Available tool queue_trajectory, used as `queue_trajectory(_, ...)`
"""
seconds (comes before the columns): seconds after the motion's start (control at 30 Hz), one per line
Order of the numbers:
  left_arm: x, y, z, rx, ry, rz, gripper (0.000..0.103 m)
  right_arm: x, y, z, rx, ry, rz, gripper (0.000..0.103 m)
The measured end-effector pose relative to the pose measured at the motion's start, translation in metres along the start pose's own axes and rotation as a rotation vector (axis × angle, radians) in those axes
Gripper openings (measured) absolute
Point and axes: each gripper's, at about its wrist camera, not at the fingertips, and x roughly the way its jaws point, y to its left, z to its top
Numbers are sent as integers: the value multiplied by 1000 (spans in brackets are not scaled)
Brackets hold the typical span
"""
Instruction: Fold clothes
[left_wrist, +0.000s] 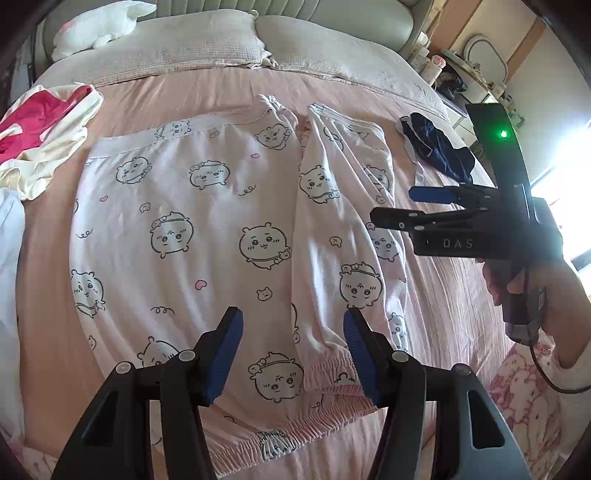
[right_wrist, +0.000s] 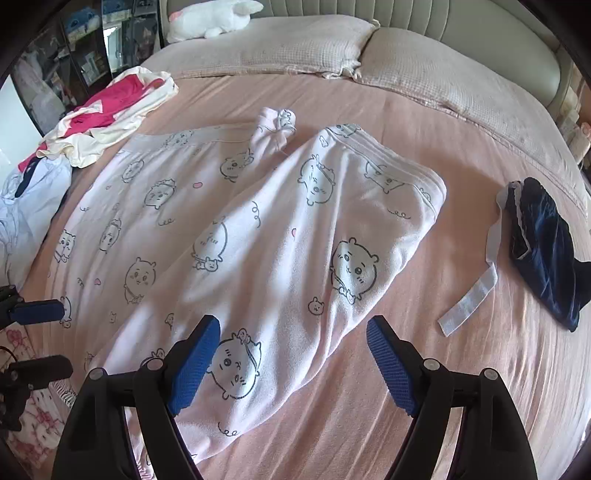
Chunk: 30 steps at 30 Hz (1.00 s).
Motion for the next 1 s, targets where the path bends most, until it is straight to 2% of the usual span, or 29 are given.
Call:
queue_trajectory(0.13, 1, -4, -1, -5, 2, -42, 54, -11, 5, 1, -22, -26, -67, 81)
queue_trajectory(0.2, 2, -7, 4, 8, -22, -30, 54, -12, 5, -5, -16, -19, -77, 81)
queue_trajectory(0.33, 19, -7, 23, 8, -29, -57, 54, -11, 0, -15, 16, -4, -41, 81)
queue_trajectory(0.43, 38, -13, 37, 44, 15, -69, 54, -14, -13, -13, 65, -18, -48, 81)
queue_trajectory(0.57, 39, -8, 25, -6, 90, -45, 54, -13, -38, 17, 109, -56, -24, 81)
queue_trajectory(0.63, 37, -6, 12, -23, 123, -56, 54, -6, -41, 44, 93, -62, -30, 81)
queue_trajectory(0.73, 42, -5, -7, -35, 176, -96, 54, 28, -30, 86, 43, -3, -6, 81)
queue_trajectory(0.8, 45, -5, -15, -33, 182, -127, 53, 49, -24, 100, 87, 38, 75, 81)
queue_trajectory(0.87, 44, -3, -17, -33, 168, -143, 36, 60, -13, 99, 108, 44, 159, 81)
queue_trajectory(0.9, 42, -2, -17, -40, 154, -163, 23, 63, -6, 97, 106, 40, 195, 79)
queue_trajectory(0.93, 40, -1, -16, -45, 139, -182, 21, 65, 1, 95, 95, 33, 206, 65)
queue_trajectory(0.97, 37, 0, -14, -44, 128, -197, 19, 65, 7, 91, 69, 23, 175, 58)
queue_trajectory(1.0, 35, 0, -14, -40, 120, -210, 17, 64, 11, 88, 52, 9, 149, 46)
